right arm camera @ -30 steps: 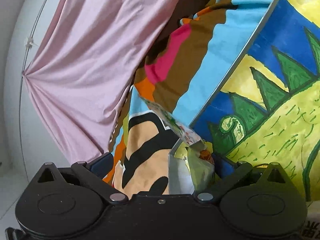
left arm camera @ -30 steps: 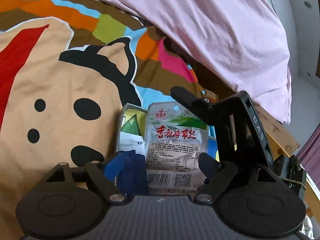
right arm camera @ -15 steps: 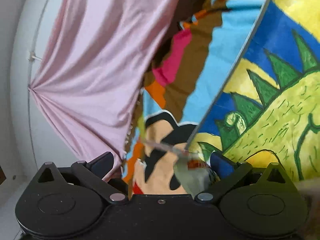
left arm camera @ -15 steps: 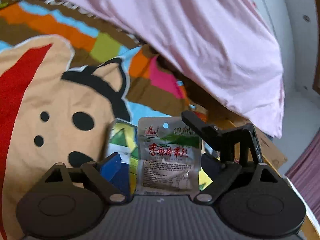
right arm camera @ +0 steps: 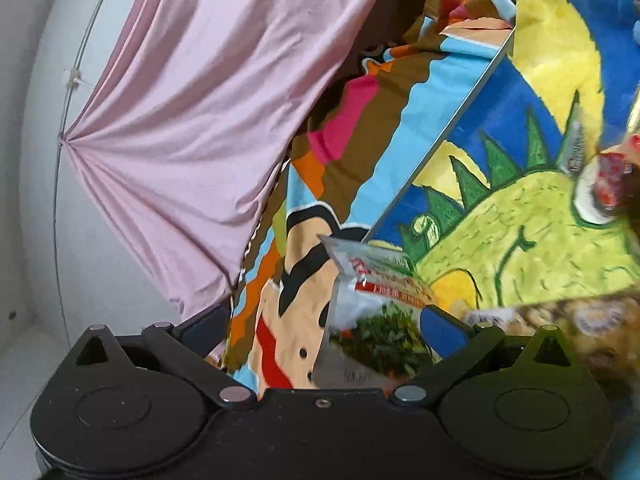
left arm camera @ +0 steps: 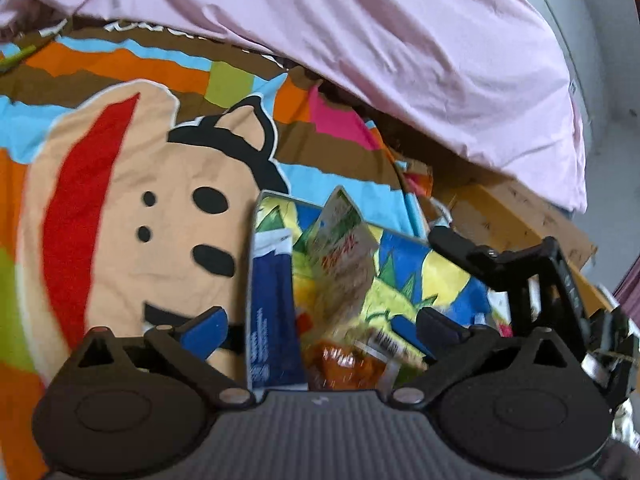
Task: Organize snacks
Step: 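Raise both tools from the tray and move them back toward the loose snacks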
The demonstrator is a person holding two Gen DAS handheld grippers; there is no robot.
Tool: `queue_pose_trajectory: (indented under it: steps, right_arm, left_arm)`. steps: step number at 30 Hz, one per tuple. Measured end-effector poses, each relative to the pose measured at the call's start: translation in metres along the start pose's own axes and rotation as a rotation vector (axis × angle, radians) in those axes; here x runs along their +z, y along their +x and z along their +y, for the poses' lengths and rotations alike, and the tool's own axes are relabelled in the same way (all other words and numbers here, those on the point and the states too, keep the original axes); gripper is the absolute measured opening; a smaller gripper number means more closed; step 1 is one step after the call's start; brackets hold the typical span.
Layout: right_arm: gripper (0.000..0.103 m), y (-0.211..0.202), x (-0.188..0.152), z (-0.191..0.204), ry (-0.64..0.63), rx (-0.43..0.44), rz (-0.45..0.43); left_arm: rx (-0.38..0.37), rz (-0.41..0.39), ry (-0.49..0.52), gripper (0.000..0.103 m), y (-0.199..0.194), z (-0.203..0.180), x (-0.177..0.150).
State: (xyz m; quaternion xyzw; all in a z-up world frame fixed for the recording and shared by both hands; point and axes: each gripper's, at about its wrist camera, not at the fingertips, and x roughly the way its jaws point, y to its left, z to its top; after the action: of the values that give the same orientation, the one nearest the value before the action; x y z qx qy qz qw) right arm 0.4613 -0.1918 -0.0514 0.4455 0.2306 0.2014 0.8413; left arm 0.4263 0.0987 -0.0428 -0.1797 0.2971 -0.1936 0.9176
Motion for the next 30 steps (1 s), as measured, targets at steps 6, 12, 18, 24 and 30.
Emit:
queue_pose_trajectory:
  steps: [6,12,18,24,30]
  right_arm:
    - [0.103,-0.043,-0.013,0.014,-0.086,-0.027,0.049]
    - [0.103,-0.094,-0.025,0.039,-0.213,-0.044,0.082]
    - [0.103,-0.15,-0.035,0.06,-0.303,-0.133,0.078]
    - [0.102,-0.204,-0.059,0.076,-0.422,-0.215,0.065]
    - [0.103,-0.244,-0.088,0.078,-0.513,-0.304,0.054]
  left_arm:
    - [0.075,-0.015,0.066,0.102,-0.042,-0.018,-0.009]
    - [0.112,-0.036,0.134,0.102,-0.085,-0.051,-0.019]
    - [0.147,-0.066,0.217,0.102,-0.132,-0.089,-0.041]
    - [0.196,-0.089,0.254,0.102,-0.173,-0.112,-0.072]
    - [0.263,-0.119,0.291,0.102,-0.196,-0.115,-0.107]
